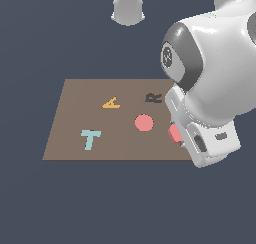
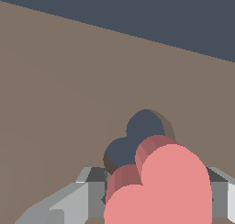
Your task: Insert a designated object into the corresponding slot on a board.
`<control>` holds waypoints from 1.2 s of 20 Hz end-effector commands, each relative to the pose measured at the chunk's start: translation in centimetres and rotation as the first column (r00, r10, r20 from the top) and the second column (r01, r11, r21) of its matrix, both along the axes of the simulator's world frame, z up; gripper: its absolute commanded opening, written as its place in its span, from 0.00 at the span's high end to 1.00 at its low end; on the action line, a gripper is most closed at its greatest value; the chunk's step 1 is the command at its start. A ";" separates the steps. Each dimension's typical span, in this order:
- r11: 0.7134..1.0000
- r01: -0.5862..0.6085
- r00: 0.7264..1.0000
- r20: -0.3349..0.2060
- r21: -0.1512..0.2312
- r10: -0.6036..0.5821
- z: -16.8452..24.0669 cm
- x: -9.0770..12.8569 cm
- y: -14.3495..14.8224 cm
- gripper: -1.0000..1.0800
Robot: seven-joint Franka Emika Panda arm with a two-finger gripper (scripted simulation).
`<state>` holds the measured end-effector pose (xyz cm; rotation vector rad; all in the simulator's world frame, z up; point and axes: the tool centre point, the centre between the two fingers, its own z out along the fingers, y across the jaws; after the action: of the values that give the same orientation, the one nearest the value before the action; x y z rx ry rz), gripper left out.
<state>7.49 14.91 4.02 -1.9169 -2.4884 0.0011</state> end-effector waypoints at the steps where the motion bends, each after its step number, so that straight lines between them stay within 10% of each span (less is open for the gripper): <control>1: 0.999 -0.045 0.999 0.000 -0.001 0.045 0.0 -0.4 1.0 1.00; 17: 0.998 -0.064 0.998 0.000 -0.001 0.064 -1.0 -0.8 1.4 1.00; 18: 0.998 -0.064 0.998 0.000 -0.001 0.064 -1.0 -0.8 1.4 0.04; 24: 0.998 -0.064 0.998 0.000 -0.001 0.064 -1.0 -0.8 1.4 0.04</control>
<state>6.73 16.32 3.05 -1.8369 -2.5489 0.0019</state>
